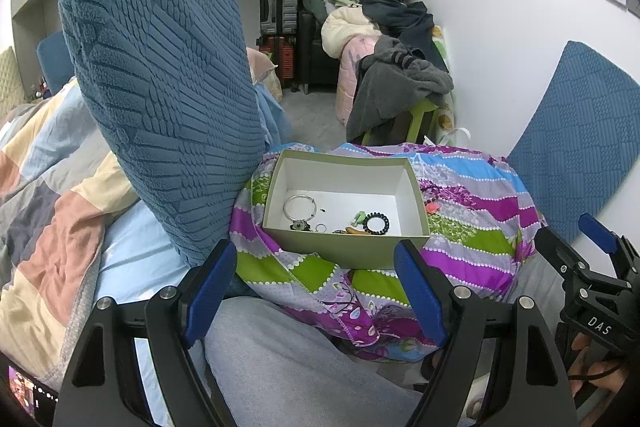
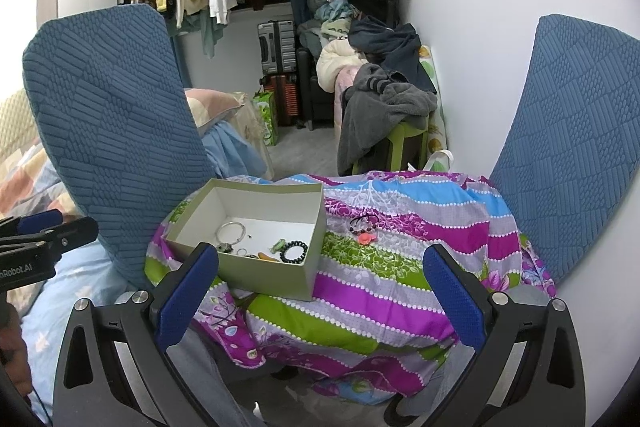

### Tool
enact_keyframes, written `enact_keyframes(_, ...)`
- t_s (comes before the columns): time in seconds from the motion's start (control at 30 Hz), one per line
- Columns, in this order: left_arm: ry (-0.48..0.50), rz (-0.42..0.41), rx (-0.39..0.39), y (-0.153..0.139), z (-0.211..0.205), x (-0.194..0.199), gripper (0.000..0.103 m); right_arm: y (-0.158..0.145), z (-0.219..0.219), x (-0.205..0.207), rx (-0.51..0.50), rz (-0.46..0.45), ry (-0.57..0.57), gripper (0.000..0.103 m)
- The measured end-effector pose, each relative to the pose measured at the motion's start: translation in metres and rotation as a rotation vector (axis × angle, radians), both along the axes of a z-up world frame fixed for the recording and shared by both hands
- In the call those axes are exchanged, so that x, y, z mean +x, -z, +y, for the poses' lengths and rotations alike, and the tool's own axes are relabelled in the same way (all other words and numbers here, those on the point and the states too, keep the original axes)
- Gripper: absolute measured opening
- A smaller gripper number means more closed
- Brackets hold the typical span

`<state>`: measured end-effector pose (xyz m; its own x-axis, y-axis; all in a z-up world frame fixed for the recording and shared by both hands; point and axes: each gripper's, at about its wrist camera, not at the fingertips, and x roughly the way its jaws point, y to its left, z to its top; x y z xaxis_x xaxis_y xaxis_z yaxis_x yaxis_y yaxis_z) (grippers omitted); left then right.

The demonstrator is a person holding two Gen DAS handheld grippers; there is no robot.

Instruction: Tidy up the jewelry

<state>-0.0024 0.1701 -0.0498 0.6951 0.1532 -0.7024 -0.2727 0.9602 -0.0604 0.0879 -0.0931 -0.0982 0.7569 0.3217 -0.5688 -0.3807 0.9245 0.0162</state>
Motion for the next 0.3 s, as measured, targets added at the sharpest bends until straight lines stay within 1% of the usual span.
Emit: enact_keyframes(0.3, 0.001, 0.001, 0.0, -0.0006, 0.0006, 0.0001, 0.081, -0.0003, 0.0, 0.0, 0.002, 0.0, -0.001, 0.103)
